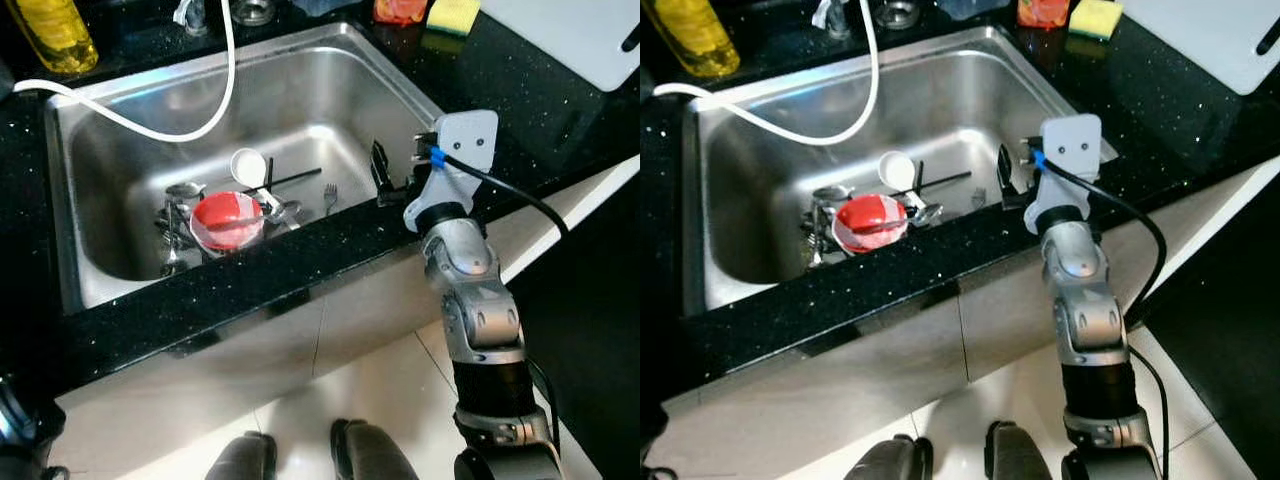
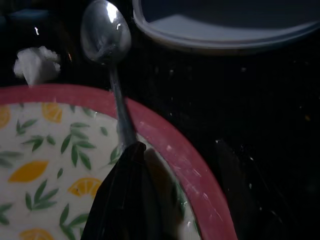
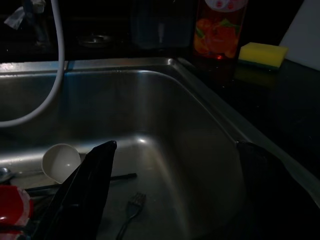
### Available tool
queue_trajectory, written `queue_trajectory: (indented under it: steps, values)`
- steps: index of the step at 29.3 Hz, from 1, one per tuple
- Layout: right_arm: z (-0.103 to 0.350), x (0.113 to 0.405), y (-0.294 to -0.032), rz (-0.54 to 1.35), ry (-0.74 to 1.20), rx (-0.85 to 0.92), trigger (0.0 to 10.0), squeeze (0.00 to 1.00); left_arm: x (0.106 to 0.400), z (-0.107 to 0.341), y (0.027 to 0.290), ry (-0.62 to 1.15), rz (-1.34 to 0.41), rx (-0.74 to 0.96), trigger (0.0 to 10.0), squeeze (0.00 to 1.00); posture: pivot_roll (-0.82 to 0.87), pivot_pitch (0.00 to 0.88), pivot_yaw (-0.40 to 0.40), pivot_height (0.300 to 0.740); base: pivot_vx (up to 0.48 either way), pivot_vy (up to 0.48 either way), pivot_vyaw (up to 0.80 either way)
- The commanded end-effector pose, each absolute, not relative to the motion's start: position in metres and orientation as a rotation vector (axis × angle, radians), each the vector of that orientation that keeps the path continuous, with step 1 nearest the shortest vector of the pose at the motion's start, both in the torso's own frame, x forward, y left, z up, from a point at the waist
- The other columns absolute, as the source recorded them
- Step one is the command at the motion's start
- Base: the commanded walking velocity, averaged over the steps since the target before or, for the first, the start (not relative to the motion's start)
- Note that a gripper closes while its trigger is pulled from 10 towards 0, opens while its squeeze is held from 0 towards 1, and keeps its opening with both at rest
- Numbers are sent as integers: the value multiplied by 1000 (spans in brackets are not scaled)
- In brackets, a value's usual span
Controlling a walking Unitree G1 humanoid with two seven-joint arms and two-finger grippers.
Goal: Kitchen organization
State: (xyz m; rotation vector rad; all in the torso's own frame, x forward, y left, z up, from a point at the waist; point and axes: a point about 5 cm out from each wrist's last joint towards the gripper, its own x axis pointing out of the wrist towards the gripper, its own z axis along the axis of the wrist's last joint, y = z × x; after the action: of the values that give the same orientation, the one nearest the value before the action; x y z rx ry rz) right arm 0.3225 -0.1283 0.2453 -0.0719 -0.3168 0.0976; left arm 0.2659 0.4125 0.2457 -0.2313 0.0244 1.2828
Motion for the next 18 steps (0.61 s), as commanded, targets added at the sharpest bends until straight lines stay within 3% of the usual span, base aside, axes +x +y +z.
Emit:
queue_trajectory:
  steps: [1,11,18]
  values:
    - [233,326,-128,101,-248,-73,10000,0,257,265,420,-53,1310,-145,10000,0,32,273,4,740,0,0,0]
    - [237,327,-120,144,-249,-71,10000,0,236,307,407,-249,1351,-20,10000,0,34,248,-17,740,0,0,0]
    - [239,329,-121,144,-253,-74,10000,0,214,298,408,-215,1500,-17,10000,0,27,237,-24,740,0,0,0]
